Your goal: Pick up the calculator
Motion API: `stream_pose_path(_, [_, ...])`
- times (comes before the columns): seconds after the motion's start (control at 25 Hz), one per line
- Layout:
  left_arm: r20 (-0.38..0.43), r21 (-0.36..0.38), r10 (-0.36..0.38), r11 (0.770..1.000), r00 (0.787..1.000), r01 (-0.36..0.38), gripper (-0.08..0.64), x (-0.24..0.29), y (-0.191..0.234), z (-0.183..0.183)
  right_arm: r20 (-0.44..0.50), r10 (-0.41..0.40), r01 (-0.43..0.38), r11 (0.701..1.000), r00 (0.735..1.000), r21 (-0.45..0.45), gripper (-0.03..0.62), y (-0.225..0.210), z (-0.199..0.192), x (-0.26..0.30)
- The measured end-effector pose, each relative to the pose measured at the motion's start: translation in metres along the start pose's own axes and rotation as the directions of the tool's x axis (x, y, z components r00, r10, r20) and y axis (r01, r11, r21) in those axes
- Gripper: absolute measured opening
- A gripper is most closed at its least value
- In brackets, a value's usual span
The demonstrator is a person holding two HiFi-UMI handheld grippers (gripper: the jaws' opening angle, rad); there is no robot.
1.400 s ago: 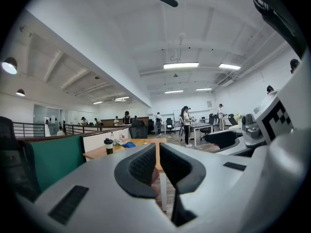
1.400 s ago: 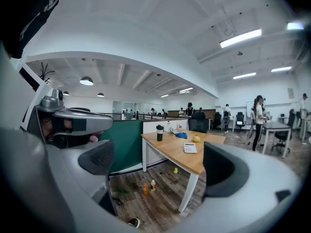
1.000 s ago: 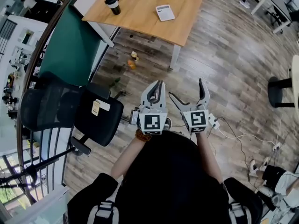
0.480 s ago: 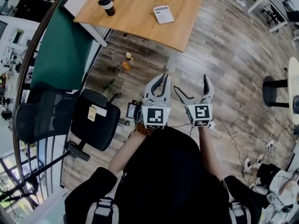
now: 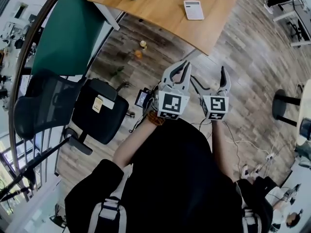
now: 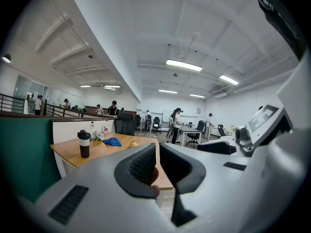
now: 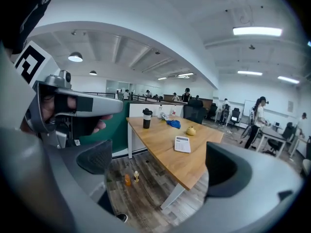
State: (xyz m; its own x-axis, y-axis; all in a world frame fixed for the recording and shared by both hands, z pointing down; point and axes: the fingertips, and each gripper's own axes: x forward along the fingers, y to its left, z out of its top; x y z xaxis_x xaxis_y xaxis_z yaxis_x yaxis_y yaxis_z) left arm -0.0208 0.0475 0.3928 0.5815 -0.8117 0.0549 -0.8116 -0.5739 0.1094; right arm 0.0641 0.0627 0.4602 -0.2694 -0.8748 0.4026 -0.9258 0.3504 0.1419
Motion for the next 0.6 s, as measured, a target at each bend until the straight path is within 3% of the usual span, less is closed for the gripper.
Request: stream_pose_path(0.6, [-0.063,-0.017,-0.03,0.999,0.998,0.029,0.043,0.026,0.083,-0.009,-0.055,0.013,-0.011,1.0,0.998,0.024,0.601,0.027,0.033,0.103])
